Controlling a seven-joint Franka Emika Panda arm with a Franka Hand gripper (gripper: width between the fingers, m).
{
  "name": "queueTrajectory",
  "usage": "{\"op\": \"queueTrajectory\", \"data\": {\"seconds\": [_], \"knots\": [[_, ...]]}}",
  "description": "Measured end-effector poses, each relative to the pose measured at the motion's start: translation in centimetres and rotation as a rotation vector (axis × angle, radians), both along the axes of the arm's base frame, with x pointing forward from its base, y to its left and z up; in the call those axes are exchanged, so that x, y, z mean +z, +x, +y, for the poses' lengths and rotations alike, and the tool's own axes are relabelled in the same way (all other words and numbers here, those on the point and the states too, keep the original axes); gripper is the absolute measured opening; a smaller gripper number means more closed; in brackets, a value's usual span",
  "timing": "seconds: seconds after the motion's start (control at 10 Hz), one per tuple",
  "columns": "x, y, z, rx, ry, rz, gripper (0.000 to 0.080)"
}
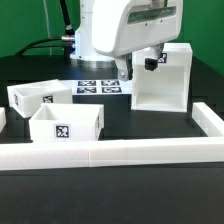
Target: Assemble drawer
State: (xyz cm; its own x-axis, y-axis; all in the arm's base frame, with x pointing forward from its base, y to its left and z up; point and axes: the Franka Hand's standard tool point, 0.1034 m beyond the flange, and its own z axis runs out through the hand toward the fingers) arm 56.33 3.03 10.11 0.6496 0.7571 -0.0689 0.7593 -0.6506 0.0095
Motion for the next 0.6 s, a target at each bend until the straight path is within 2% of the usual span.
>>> {"op": "queueTrajectory", "data": {"seconds": [0.6], "knots": [[0.06,-0.03,0.09,-0.009,0.0,-0.001,0.065]]}}
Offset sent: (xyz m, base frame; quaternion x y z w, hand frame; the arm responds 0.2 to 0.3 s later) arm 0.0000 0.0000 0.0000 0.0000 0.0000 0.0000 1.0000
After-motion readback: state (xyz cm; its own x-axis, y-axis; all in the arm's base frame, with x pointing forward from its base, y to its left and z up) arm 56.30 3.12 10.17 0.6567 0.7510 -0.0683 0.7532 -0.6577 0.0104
